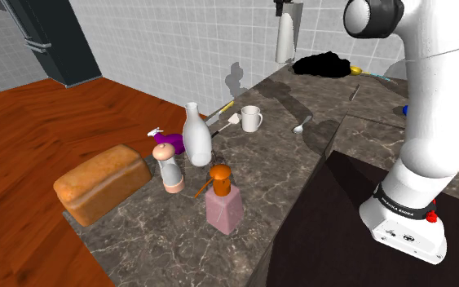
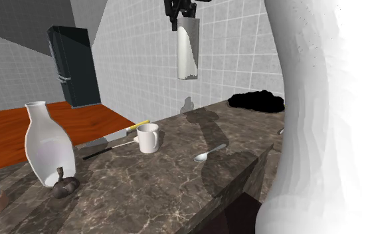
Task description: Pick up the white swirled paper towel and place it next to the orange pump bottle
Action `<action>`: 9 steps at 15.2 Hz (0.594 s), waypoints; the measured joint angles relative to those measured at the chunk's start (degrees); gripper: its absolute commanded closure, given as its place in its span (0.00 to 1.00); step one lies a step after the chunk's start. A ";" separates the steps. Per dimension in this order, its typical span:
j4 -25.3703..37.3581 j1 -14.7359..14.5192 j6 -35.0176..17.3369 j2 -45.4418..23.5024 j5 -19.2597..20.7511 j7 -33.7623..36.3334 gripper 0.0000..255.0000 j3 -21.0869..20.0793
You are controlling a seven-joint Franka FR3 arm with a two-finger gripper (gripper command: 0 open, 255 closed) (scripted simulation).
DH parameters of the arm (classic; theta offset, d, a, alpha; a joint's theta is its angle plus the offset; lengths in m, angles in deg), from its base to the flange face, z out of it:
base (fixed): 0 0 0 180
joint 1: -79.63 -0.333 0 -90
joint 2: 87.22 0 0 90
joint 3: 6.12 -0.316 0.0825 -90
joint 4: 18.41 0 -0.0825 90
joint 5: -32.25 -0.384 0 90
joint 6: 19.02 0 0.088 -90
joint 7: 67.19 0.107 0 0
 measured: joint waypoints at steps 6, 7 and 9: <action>-24.59 -9.55 -8.44 16.60 5.70 5.21 1.00 -0.38; -27.49 -10.71 -9.34 18.77 6.46 6.46 1.00 -0.84; -33.03 -12.83 -10.75 23.07 7.92 9.10 1.00 -1.94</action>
